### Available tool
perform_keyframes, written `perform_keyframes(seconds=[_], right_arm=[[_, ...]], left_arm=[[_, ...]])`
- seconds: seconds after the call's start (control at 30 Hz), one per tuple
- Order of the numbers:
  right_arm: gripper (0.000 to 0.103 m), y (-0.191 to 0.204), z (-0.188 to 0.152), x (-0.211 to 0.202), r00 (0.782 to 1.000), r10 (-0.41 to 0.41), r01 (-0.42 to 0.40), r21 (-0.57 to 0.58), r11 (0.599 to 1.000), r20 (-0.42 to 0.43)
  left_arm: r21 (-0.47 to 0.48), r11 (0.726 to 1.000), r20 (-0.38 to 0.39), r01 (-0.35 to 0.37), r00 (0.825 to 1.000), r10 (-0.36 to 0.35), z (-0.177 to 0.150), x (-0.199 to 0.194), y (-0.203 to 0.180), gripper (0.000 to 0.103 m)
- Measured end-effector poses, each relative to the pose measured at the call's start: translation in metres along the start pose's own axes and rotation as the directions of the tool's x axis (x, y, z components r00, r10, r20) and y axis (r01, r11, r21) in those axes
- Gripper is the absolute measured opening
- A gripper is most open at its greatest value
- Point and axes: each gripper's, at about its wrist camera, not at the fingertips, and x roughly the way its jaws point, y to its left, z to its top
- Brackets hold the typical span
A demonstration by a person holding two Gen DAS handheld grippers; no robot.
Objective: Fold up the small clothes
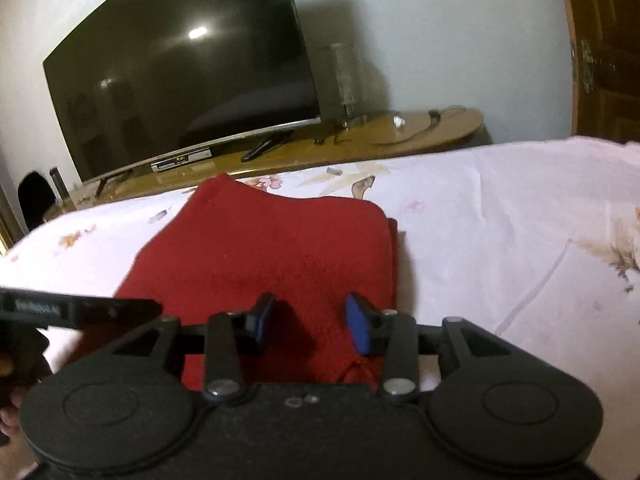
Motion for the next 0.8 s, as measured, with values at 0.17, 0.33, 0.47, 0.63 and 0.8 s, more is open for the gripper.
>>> perform_keyframes(seconds=[0.17, 0.33, 0.47, 0.63, 0.8], right_arm=[[0.038, 0.008, 0.007, -0.014, 1.000, -0.018, 0.019, -0.017, 1.000, 0.013], [0.054, 0.004, 0.009, -0.008, 0.997, -0.072, 0.072, -0.021, 0.997, 0.002], [0.084, -0.041, 0.000, 0.014, 0.994, -0.013, 0.038, 0.240, 0.970, -0.104], [0.061, -0.057, 0.000, -0.011, 0.995, 0.090, -0.068, 0.336, 0.940, -0.051], [0.076, -0.095, -0.010, -0.018, 0.956, 0.283, -0.202, 0.519, 0.830, -0.079]], left_arm=[[0.003, 1.000, -0.002, 0.006, 1.000, -0.006, 0.000, 0.001, 0.000, 0.103], [0.002, 1.000, -0.004, 0.004, 1.000, -0.004, 0.001, 0.003, -0.002, 0.103], [0.006, 1.000, -0.016, 0.009, 1.000, -0.008, 0.005, 0.004, -0.002, 0.103], [0.033, 0.999, -0.013, -0.029, 0.999, 0.029, 0.009, -0.008, -0.005, 0.103], [-0.079, 0.985, -0.088, 0.156, 0.983, -0.163, 0.011, -0.009, 0.012, 0.102]])
